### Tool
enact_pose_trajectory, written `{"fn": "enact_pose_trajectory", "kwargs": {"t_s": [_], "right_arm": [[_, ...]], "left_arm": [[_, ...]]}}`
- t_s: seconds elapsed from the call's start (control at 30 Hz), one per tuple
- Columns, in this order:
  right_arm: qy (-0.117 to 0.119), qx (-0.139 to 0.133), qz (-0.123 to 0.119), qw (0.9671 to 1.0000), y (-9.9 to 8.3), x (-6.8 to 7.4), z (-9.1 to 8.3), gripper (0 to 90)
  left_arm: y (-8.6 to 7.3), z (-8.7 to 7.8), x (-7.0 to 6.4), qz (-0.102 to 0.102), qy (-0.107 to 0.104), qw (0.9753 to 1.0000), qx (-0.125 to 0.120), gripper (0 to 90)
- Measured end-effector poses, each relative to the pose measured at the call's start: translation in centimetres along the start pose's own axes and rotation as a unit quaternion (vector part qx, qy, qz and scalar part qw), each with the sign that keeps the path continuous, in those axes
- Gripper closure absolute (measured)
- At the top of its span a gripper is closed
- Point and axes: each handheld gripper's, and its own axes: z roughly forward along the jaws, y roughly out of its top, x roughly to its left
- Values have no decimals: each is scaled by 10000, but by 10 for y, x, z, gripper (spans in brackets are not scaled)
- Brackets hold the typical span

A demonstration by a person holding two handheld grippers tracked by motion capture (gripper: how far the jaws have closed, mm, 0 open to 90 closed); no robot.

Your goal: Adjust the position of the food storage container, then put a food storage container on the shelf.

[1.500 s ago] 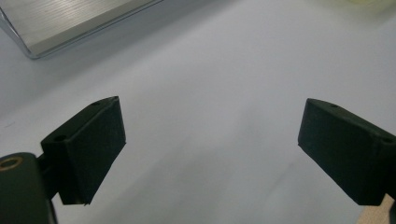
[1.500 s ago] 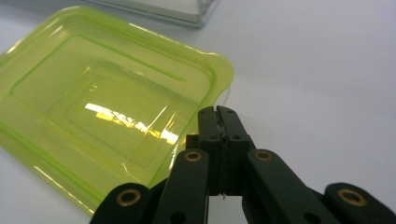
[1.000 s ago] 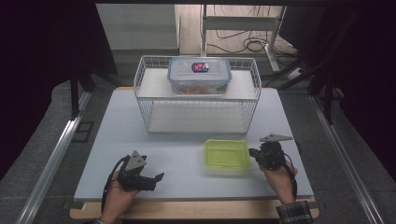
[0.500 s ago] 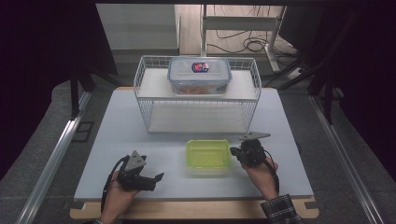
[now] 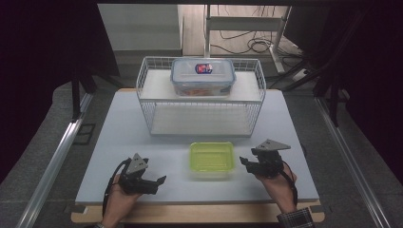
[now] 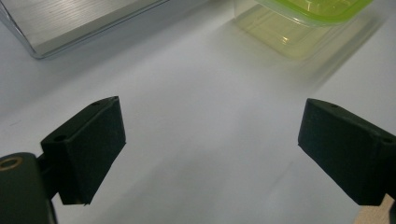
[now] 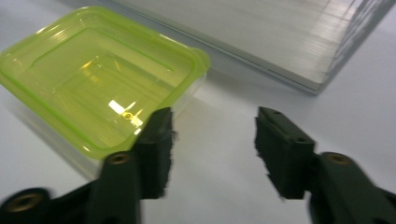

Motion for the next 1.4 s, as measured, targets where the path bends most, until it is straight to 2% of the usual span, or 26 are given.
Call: {"fn": "enact_pose_trajectory", "kwargs": {"t_s": [0.03,0.17,0.33,0.43,0.53,0.6,0.7,0.83,0.87,0.9,1.07,1.2,1.23,1.33,1.37,1.4], "right_arm": [[0,0,0,10000,0,0,0,370],[121,-52,2,9999,-9,-3,-4,215],[126,-28,31,9999,-18,-6,-5,153],[212,-27,149,9997,-19,-8,-5,116],[286,14,135,9995,-19,-8,-4,73],[347,-49,124,9993,-18,-7,-3,48],[355,-28,121,9993,-16,-7,-2,41],[471,-40,304,9984,-13,-6,0,41],[514,35,435,9977,-10,-5,2,30],[514,35,435,9977,-10,-5,2,30],[787,232,706,9941,-4,-5,11,8],[906,323,782,9923,-2,-5,16,42],[1002,319,875,9906,1,-5,18,81],[994,298,898,9905,3,-5,20,123],[1051,265,1012,9889,6,-6,23,162],[1051,265,1012,9889,6,-6,23,162]], "left_arm": [[0,0,0,-2,-1,10000,0,73],[0,0,0,0,-4,10000,4,73],[0,0,0,3,-10,10000,9,73],[0,0,-1,18,-11,10000,22,73],[0,1,0,19,-18,10000,30,73],[0,1,0,10,-20,10000,32,73],[0,1,0,5,-28,10000,20,73],[0,1,0,30,-23,10000,49,73],[0,2,-1,34,-18,10000,55,73],[0,2,-1,36,-15,10000,55,73],[0,2,-1,31,-13,10000,63,73],[0,2,-1,42,-17,10000,66,73],[0,2,-1,59,-20,10000,77,73],[0,3,-1,65,-25,9999,81,73],[0,3,-1,69,-24,9999,84,73],[0,3,-1,69,-24,9999,84,73]]}}
